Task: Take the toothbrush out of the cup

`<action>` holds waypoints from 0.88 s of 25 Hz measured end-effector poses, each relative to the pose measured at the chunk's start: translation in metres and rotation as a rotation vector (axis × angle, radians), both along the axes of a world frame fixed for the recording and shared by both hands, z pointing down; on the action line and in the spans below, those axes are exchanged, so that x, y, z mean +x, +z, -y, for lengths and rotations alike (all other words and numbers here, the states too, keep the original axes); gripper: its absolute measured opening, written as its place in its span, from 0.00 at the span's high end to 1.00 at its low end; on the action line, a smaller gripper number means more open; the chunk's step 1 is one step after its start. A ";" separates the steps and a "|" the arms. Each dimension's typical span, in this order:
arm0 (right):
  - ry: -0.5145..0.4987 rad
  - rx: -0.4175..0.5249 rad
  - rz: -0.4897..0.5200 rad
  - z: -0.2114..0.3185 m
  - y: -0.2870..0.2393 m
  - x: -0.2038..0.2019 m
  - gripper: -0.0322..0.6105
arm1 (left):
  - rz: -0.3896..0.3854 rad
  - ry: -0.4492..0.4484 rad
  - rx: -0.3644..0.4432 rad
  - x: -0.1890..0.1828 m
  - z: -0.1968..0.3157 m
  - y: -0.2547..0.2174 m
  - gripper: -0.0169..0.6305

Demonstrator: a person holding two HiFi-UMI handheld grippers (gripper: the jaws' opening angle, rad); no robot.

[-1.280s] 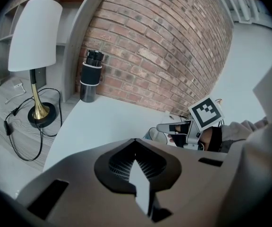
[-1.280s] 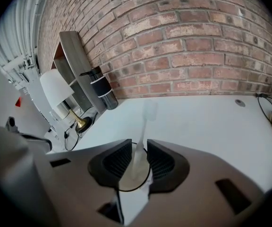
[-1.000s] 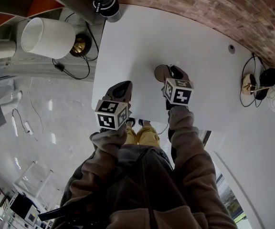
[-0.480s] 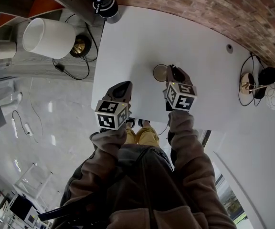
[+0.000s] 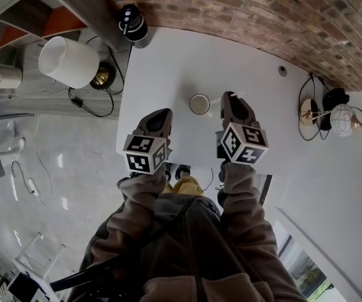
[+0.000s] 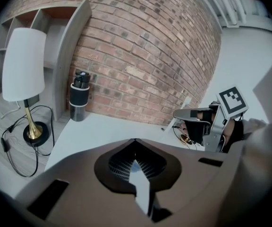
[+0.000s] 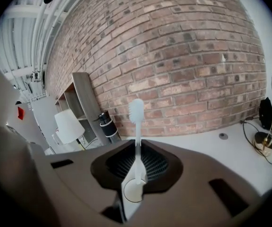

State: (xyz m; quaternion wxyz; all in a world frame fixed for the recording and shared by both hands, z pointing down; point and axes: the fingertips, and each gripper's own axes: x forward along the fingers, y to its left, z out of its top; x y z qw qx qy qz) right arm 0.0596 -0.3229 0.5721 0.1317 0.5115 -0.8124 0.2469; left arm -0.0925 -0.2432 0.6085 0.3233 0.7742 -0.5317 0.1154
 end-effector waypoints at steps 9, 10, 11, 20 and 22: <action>0.042 0.159 0.018 -0.019 -0.113 0.020 0.89 | 0.009 0.026 0.166 0.012 0.014 -0.089 0.99; 0.042 0.176 0.017 -0.022 -0.124 0.021 0.89 | 0.009 0.027 0.188 0.013 0.016 -0.100 0.99; 0.040 0.194 0.015 -0.024 -0.135 0.021 0.89 | 0.011 0.029 0.211 0.013 0.017 -0.111 0.99; 0.033 0.313 0.000 -0.043 -0.209 0.023 0.89 | 0.051 0.051 0.377 0.018 0.018 -0.195 0.99; 0.027 0.349 -0.005 -0.047 -0.224 0.021 0.89 | 0.056 0.055 0.410 0.018 0.019 -0.212 0.99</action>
